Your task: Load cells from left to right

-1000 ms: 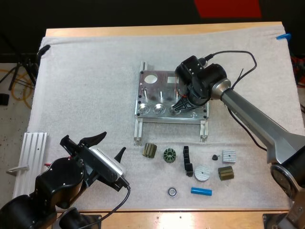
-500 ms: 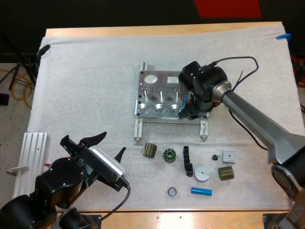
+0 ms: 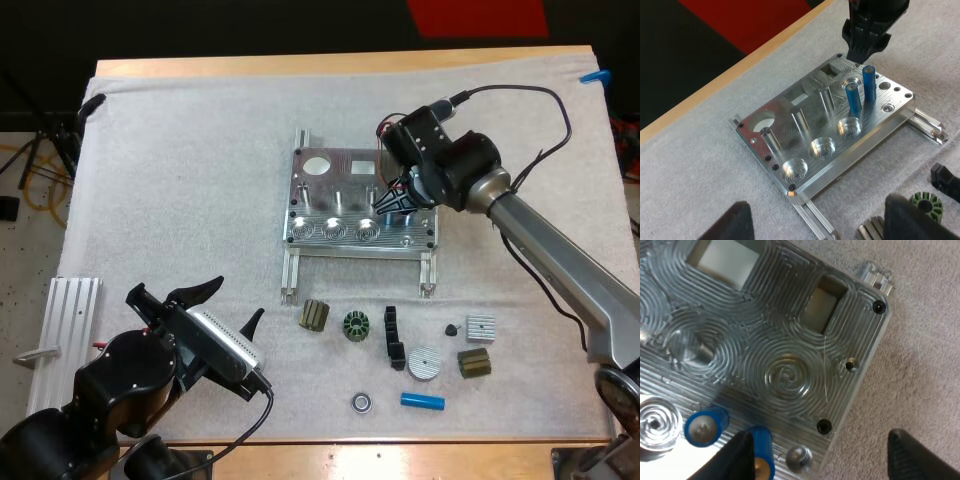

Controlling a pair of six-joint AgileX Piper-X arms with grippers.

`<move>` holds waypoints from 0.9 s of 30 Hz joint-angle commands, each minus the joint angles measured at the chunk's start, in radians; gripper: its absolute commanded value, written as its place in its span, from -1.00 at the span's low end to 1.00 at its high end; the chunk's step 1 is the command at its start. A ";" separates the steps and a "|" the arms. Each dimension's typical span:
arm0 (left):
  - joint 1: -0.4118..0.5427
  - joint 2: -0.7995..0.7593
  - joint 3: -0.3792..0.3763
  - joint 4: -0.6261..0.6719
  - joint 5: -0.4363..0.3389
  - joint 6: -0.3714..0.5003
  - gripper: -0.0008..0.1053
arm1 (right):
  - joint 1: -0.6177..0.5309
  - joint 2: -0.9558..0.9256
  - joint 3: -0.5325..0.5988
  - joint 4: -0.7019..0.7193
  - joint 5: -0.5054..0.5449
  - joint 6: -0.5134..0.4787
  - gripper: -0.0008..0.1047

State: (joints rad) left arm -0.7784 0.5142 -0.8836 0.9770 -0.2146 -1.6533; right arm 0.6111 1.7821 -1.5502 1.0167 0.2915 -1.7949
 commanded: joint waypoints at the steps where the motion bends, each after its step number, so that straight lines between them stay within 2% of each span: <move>1: -0.001 -0.003 -0.002 -0.019 -0.021 -0.007 0.06 | -0.009 0.010 -0.006 -0.003 0.012 0.005 0.08; 20: -0.001 -0.003 -0.002 -0.019 -0.021 -0.003 0.06 | -0.015 0.032 -0.003 0.015 0.025 0.019 0.08; 27: -0.001 -0.003 -0.002 -0.073 -0.021 0.003 0.06 | -0.015 0.060 0.010 0.038 -0.005 0.017 0.08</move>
State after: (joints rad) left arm -0.7784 0.5142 -0.8836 0.9235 -0.2146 -1.6473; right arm 0.6018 1.8390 -1.5408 1.0415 0.2956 -1.7806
